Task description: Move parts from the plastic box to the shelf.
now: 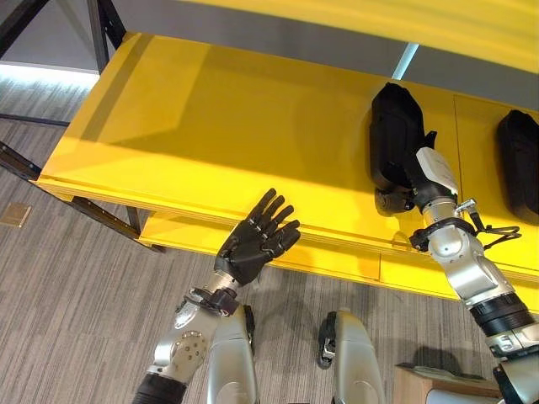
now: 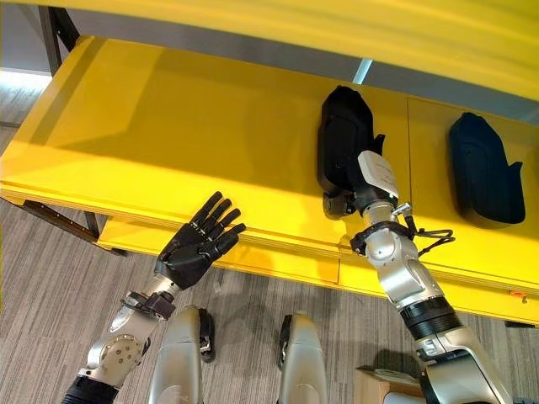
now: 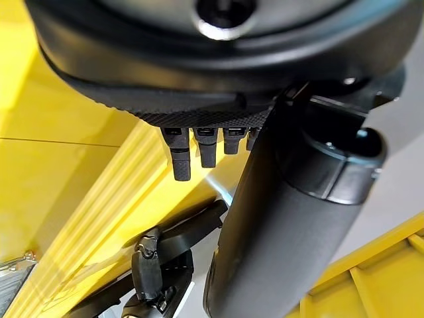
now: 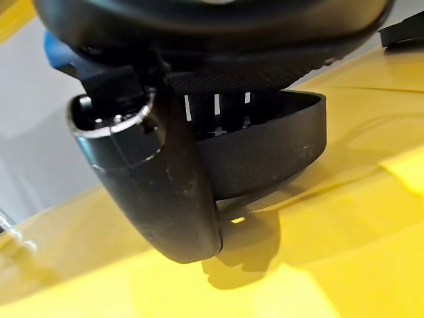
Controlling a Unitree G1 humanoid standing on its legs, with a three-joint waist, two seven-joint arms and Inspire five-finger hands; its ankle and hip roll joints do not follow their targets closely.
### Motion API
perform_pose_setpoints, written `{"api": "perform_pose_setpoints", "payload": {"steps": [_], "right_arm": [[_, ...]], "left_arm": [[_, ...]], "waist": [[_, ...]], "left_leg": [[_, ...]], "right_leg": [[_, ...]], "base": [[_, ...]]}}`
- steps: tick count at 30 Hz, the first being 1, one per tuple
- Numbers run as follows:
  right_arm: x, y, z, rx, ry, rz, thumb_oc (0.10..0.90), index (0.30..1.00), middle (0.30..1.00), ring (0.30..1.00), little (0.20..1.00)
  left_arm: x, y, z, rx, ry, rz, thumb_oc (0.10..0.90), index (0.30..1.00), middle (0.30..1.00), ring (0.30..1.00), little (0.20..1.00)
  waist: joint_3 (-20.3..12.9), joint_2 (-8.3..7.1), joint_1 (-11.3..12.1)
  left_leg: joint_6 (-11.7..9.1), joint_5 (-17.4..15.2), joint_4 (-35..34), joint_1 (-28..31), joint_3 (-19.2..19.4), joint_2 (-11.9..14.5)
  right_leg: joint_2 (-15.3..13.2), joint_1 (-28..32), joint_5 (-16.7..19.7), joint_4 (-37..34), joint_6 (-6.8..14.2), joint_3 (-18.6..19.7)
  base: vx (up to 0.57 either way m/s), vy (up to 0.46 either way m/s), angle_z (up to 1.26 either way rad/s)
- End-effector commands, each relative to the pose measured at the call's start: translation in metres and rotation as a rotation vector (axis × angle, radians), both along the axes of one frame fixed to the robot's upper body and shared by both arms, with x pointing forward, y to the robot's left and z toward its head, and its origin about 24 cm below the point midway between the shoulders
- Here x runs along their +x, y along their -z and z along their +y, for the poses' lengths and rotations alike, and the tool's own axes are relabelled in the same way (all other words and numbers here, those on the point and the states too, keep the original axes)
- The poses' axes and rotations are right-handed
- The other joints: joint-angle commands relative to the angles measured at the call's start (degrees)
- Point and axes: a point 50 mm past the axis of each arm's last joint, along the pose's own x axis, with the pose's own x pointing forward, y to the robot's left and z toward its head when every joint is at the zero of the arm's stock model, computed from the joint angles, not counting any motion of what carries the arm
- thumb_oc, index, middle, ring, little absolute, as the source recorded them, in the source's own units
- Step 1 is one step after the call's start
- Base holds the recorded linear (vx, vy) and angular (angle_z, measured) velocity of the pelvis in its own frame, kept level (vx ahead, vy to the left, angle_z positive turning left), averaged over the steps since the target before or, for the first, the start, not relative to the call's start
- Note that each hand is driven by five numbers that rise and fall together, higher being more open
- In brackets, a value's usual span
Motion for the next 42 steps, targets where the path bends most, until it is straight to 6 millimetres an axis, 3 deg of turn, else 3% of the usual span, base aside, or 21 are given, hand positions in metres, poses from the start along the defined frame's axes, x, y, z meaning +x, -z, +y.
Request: {"api": "perform_pose_setpoints", "payload": {"steps": [1,17,18,20,21,36,42], "right_arm": [[0.008,-0.058,-0.027,-0.087,0.096,-0.198,0.4,0.3,0.3,0.3,0.3],[0.017,-0.057,-0.042,-0.056,0.153,-0.126,0.4,0.3,0.3,0.3,0.3],[0.019,-0.057,-0.043,-0.053,0.157,-0.122,0.525,0.476,0.476,0.476,0.476],[0.02,-0.058,-0.043,-0.049,0.157,-0.121,0.696,0.715,0.715,0.715,0.715],[0.02,-0.059,-0.042,-0.047,0.154,-0.121,0.9,1.0,1.0,1.0,1.0],[0.025,-0.055,-0.038,-0.037,0.135,-0.054,0.9,1.0,1.0,1.0,1.0],[0.024,-0.048,-0.035,-0.119,0.131,-0.016,0.9,1.0,1.0,1.0,1.0]], "left_arm": [[-0.006,-0.011,-0.014,-0.036,0.088,-0.094,0.9,1.0,1.0,1.0,1.0],[-0.01,-0.005,-0.018,-0.045,0.12,-0.096,0.9,1.0,1.0,1.0,1.0],[-0.01,-0.004,-0.018,-0.048,0.119,-0.095,0.9,1.0,1.0,1.0,1.0],[-0.009,-0.005,-0.019,-0.05,0.121,-0.098,0.9,1.0,1.0,1.0,1.0],[-0.009,-0.005,-0.019,-0.051,0.123,-0.099,0.9,1.0,1.0,1.0,1.0],[-0.01,-0.007,-0.024,-0.061,0.163,-0.125,0.9,1.0,1.0,1.0,1.0],[-0.01,-0.006,-0.022,-0.056,0.153,-0.128,0.9,1.0,1.0,1.0,1.0]], "waist": [[-4.0,0.16,0.9],[-3.0,0.84,1.3],[-2.9,0.95,1.3],[-2.8,1.06,1.3],[-2.8,1.1,1.3],[-2.2,1.56,1.0],[-2.1,1.66,0.7]], "left_leg": [[5.3,-5.9,-1.2,7.3,0.1,-1.9],[4.7,-4.6,-3.5,8.8,0.1,-2.0],[4.7,-4.4,-3.7,9.0,0.2,-1.9],[4.6,-4.2,-4.0,9.2,0.2,-1.9],[4.5,-4.2,-4.2,9.2,0.2,-1.9],[3.9,-2.4,-7.4,10.6,0.6,-1.8],[3.7,-1.8,-8.1,10.8,0.8,-1.5]], "right_leg": [[0.8,0.9,1.5,1.1,-3.4,-4.6],[0.3,2.3,2.1,-0.2,-3.2,-4.7],[0.3,2.5,2.2,-0.4,-3.2,-4.8],[0.3,2.5,2.2,-0.5,-3.2,-4.8],[0.3,2.6,2.2,-0.6,-3.2,-4.8],[0.7,4.0,3.1,-2.9,-3.0,-4.9],[0.8,4.1,3.3,-3.3,-3.0,-4.9]], "base": [[0.01,-0.002,0.04],[0.0,0.0,0.0],[0.0,0.0,0.0],[0.0,0.0,0.0],[0.0,0.0,0.0],[0.0,0.0,0.0],[0.0,0.0,0.0]]}}
